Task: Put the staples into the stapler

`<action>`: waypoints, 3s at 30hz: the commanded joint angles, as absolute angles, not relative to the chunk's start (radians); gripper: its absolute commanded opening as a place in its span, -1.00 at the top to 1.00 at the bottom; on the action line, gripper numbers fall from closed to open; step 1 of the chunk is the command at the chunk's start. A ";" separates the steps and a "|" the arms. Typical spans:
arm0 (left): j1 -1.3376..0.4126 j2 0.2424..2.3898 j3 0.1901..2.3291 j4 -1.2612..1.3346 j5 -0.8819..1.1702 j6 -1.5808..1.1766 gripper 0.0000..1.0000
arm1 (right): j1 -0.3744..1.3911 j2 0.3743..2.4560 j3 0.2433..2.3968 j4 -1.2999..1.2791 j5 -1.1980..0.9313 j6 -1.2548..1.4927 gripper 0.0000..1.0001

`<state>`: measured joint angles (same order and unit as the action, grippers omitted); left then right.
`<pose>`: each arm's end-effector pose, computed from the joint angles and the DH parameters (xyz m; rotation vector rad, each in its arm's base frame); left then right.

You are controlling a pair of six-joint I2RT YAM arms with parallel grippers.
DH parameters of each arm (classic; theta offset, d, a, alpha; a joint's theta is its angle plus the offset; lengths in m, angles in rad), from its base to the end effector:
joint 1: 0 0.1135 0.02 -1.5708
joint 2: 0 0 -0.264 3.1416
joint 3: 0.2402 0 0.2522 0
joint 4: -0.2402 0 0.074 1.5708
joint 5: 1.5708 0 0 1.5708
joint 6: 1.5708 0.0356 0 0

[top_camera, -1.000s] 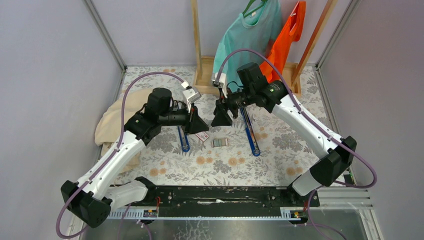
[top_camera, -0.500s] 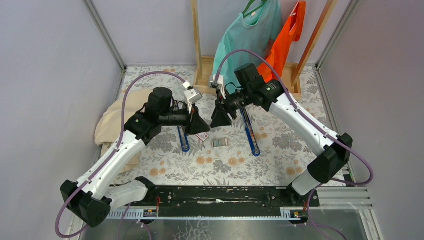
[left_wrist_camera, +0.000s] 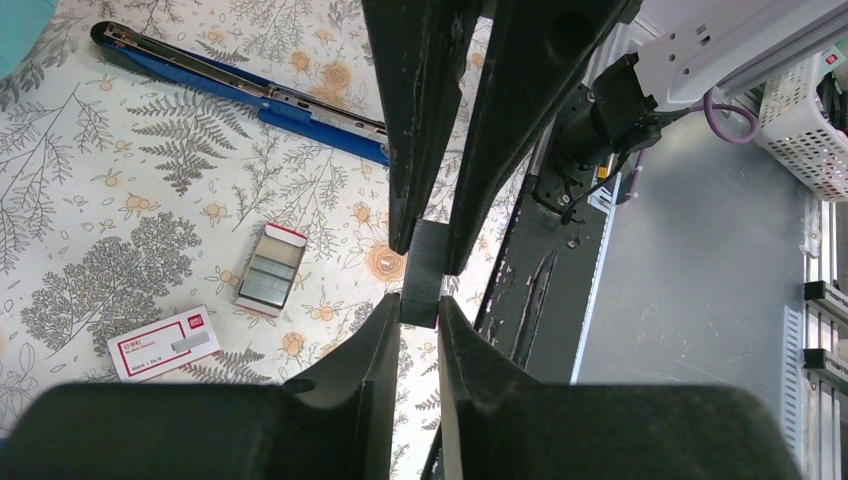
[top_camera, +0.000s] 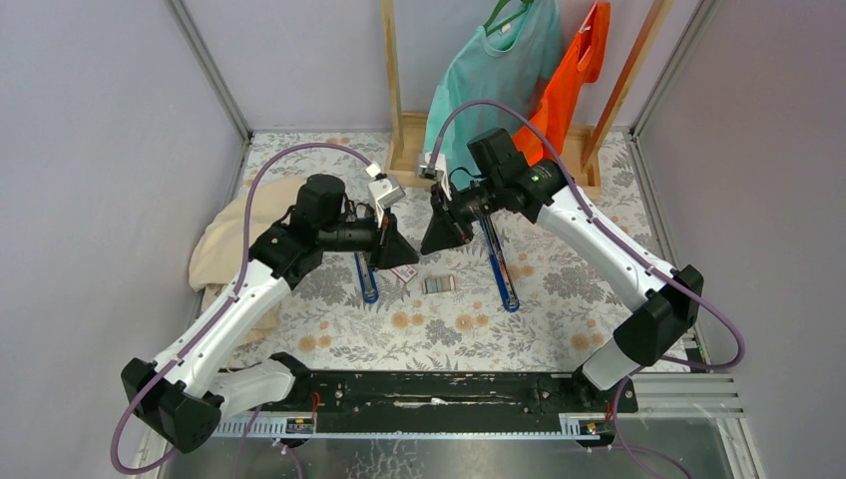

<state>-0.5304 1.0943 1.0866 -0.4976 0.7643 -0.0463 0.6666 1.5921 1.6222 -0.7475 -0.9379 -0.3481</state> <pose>0.1873 -0.1384 0.3579 0.9677 1.8829 -1.1392 0.2497 0.2330 0.3823 -1.4818 1.6434 1.2341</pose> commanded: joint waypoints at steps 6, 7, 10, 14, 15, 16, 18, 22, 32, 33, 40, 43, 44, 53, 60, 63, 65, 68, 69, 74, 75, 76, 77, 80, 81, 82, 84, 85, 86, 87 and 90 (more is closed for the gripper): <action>-0.537 1.084 1.060 -0.485 0.710 -0.051 0.09 | 0.668 1.452 1.456 -0.627 -0.857 -0.301 0.95; -0.537 1.079 1.050 -0.479 0.690 -0.058 0.02 | 0.668 1.429 1.421 -0.585 -0.826 -0.275 0.97; -0.537 1.058 1.033 -0.472 0.596 -0.082 -0.06 | 0.667 1.362 1.326 -0.500 -0.699 -0.194 1.00; -0.537 1.010 0.998 -0.447 0.432 -0.138 -0.26 | 0.668 1.277 1.213 -0.420 -0.536 -0.088 0.99; -0.537 0.998 0.991 -0.443 0.380 -0.152 -0.28 | 0.669 1.256 1.182 -0.397 -0.493 -0.065 0.99; -0.538 0.983 0.986 -0.442 0.331 -0.166 -0.33 | 0.668 1.239 1.155 -0.379 -0.454 -0.047 1.00; -0.538 0.957 0.975 -0.442 0.217 -0.196 -0.49 | 0.669 1.204 1.103 -0.351 -0.378 -0.007 1.00; -0.535 0.883 0.949 -0.451 0.019 -0.244 -0.73 | 0.669 1.143 0.987 -0.298 -0.197 0.061 0.99; -0.535 0.736 0.887 -0.434 -0.285 -0.273 -1.00 | 0.669 1.115 0.822 -0.258 0.102 0.194 0.98; -0.536 0.726 0.880 -0.427 -0.296 -0.272 -1.00 | 0.668 1.122 0.816 -0.263 0.129 0.204 0.98; -0.534 0.683 0.855 -0.425 -0.362 -0.280 -1.00 | 0.668 1.141 0.758 -0.255 0.263 0.282 0.96; -0.532 0.670 0.851 -0.424 -0.393 -0.286 -1.00 | 0.667 1.145 0.732 -0.235 0.287 0.302 0.95; -0.530 0.664 0.850 -0.425 -0.402 -0.288 -1.00 | 0.668 1.149 0.727 -0.233 0.295 0.310 0.95; -0.515 0.638 0.841 -0.420 -0.424 -0.300 -1.00 | 0.667 1.227 0.710 -0.223 0.359 0.342 0.95; -0.506 0.640 0.839 -0.420 -0.420 -0.304 -1.00 | 0.667 1.255 0.702 -0.218 0.373 0.346 0.95; -0.504 0.638 0.838 -0.419 -0.420 -0.305 -1.00 | 0.667 1.266 0.701 -0.220 0.377 0.349 0.95; -0.502 0.638 0.837 -0.419 -0.418 -0.305 -1.00 | 0.667 1.274 0.702 -0.220 0.376 0.350 0.95; -0.500 0.639 0.836 -0.418 -0.415 -0.305 -1.00 | 0.667 1.284 0.703 -0.227 0.378 0.352 0.95; -0.500 0.640 0.836 -0.419 -0.415 -0.305 -1.00 | 0.667 1.286 0.705 -0.229 0.383 0.355 0.95; -0.497 0.642 0.837 -0.417 -0.410 -0.305 -1.00 | 0.667 1.289 0.702 -0.236 0.391 0.361 0.95; -0.496 0.641 0.836 -0.417 -0.408 -0.305 -1.00 | 0.667 1.289 0.700 -0.235 0.390 0.362 0.95; -0.495 0.641 0.836 -0.417 -0.407 -0.305 -1.00 | 0.667 1.290 0.698 -0.236 0.388 0.363 0.95; -0.495 0.642 0.836 -0.417 -0.405 -0.305 -1.00 | 0.667 1.291 0.697 -0.235 0.385 0.364 0.95; -0.493 0.643 0.836 -0.417 -0.405 -0.307 -1.00 | 0.668 1.296 0.697 -0.239 0.382 0.368 0.95; -0.492 0.643 0.837 -0.417 -0.404 -0.307 -1.00 | 0.667 1.299 0.697 -0.242 0.384 0.369 0.95; -0.492 0.643 0.836 -0.417 -0.403 -0.307 -1.00 | 0.667 1.301 0.696 -0.242 0.386 0.371 0.95; -0.491 0.643 0.836 -0.417 -0.403 -0.307 -1.00 | 0.668 1.305 0.695 -0.243 0.388 0.373 0.95; -0.491 0.641 0.836 -0.417 -0.401 -0.307 -1.00 | 0.667 1.307 0.695 -0.244 0.389 0.373 0.95; -0.491 0.642 0.837 -0.416 -0.400 -0.306 -1.00 | 0.667 1.309 0.696 -0.247 0.388 0.373 0.95; -0.491 0.642 0.836 -0.416 -0.399 -0.307 -1.00 | 0.668 1.311 0.698 -0.248 0.385 0.373 0.95; -0.489 0.643 0.836 -0.415 -0.396 -0.307 -1.00 | 0.667 1.313 0.702 -0.253 0.374 0.376 0.93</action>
